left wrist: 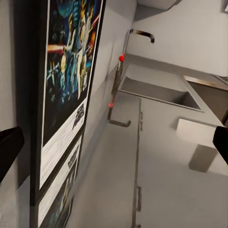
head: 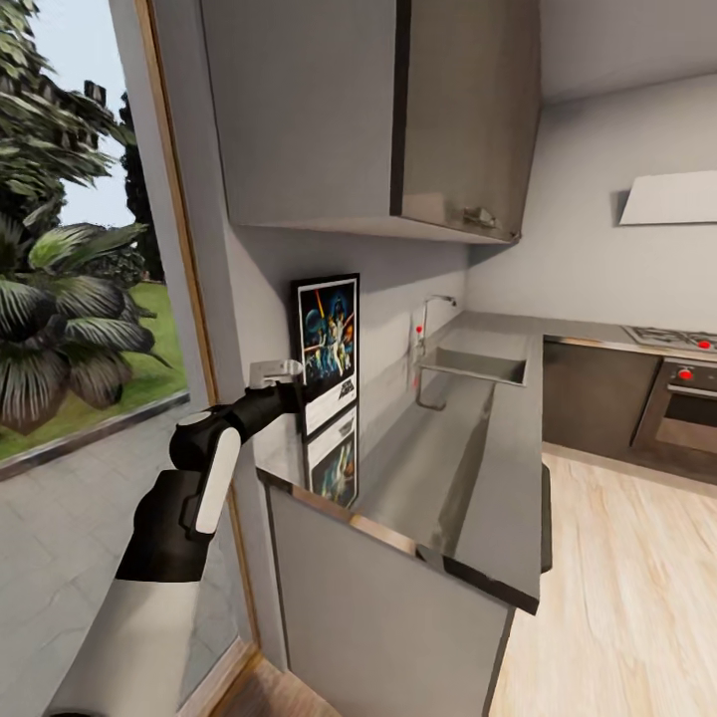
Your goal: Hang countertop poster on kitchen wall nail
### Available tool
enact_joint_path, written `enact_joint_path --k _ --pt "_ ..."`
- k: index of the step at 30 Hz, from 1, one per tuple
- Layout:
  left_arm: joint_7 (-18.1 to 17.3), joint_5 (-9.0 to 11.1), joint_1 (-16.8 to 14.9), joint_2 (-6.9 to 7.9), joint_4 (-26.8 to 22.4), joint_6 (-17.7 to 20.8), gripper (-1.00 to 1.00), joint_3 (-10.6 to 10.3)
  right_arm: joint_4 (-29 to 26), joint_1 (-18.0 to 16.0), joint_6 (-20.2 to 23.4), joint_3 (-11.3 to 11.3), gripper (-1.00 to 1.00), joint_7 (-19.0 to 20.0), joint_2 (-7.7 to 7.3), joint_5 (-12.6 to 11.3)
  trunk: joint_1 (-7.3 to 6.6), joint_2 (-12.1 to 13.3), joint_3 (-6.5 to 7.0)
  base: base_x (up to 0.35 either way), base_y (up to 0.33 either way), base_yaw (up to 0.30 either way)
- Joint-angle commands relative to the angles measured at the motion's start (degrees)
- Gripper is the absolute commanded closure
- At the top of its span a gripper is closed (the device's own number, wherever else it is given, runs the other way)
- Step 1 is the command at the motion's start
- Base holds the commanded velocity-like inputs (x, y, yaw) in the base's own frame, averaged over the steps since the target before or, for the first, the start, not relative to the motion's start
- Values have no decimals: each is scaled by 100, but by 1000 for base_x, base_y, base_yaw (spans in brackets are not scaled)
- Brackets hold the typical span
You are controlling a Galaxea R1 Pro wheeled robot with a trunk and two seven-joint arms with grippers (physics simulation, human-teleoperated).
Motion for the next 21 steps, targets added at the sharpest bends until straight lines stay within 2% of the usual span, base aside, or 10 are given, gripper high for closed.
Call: enact_joint_path --k 1,4,11,21 --pt "-7 19 -4 1 -3 33 -100 6 -6 2 -7 -7 -100 -2 3 9 1 -3 -5 54 0 0" --pt "-7 19 -4 15 -3 31 -100 7 -3 2 -7 -7 -100 -2 9 11 1 -3 -5 69 0 0" --pt "-7 19 -4 18 -4 31 -100 7 -2 2 -7 -8 -100 -2 9 11 1 -3 -5 215 0 0" --pt "-7 19 -4 18 -4 32 -100 7 -2 2 -7 -13 -100 -2 9 12 1 -3 -5 51 0 0"
